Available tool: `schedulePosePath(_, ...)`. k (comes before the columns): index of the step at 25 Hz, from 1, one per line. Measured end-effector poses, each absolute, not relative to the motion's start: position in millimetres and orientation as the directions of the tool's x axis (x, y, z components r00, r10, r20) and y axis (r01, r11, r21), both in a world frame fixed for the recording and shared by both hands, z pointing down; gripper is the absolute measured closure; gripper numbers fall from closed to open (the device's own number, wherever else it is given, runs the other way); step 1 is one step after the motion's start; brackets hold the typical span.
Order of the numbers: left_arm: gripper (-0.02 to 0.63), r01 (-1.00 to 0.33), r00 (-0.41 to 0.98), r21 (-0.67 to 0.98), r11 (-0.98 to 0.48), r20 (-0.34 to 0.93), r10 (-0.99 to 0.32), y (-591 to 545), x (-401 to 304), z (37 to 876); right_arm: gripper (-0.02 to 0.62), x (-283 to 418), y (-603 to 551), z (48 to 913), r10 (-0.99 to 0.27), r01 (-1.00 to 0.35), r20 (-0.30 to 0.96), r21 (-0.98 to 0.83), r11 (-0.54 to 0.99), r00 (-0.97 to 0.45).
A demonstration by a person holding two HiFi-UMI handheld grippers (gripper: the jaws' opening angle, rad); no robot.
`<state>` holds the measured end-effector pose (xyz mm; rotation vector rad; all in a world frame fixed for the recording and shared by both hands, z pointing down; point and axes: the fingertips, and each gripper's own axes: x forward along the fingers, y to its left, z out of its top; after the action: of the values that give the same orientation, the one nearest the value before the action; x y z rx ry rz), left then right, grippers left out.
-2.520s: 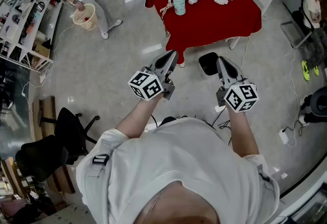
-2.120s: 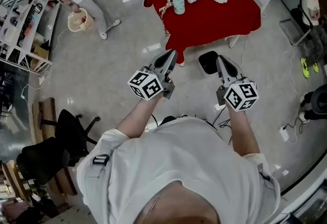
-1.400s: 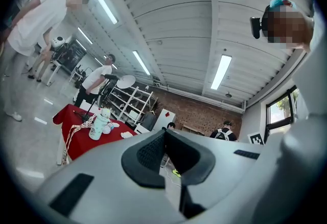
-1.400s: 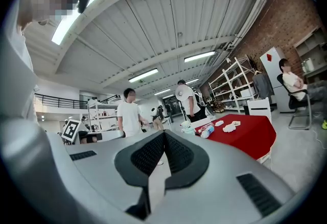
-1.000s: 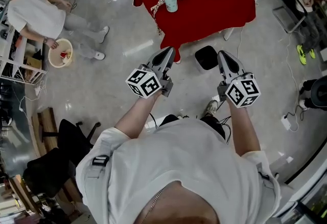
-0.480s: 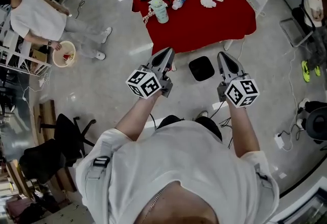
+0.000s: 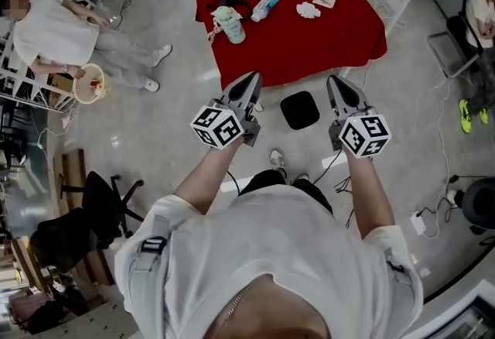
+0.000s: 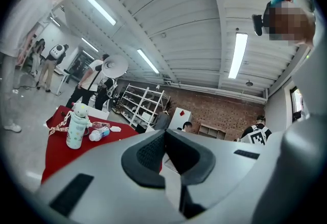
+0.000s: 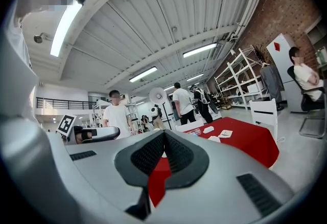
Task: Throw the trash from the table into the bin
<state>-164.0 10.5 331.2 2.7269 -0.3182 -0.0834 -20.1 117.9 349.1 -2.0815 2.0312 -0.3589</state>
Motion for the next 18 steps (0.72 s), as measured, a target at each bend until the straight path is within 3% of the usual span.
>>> schedulePosePath(18, 0.597, -0.213, 0.969, 0.387, -0.897, -0.033, -0.245, -126.9, -85.1, 337.8, 0.591, 59.0, -17.5, 362.2, -0.993, -0.972, 0.111, -0.225, -0.065, 0.041)
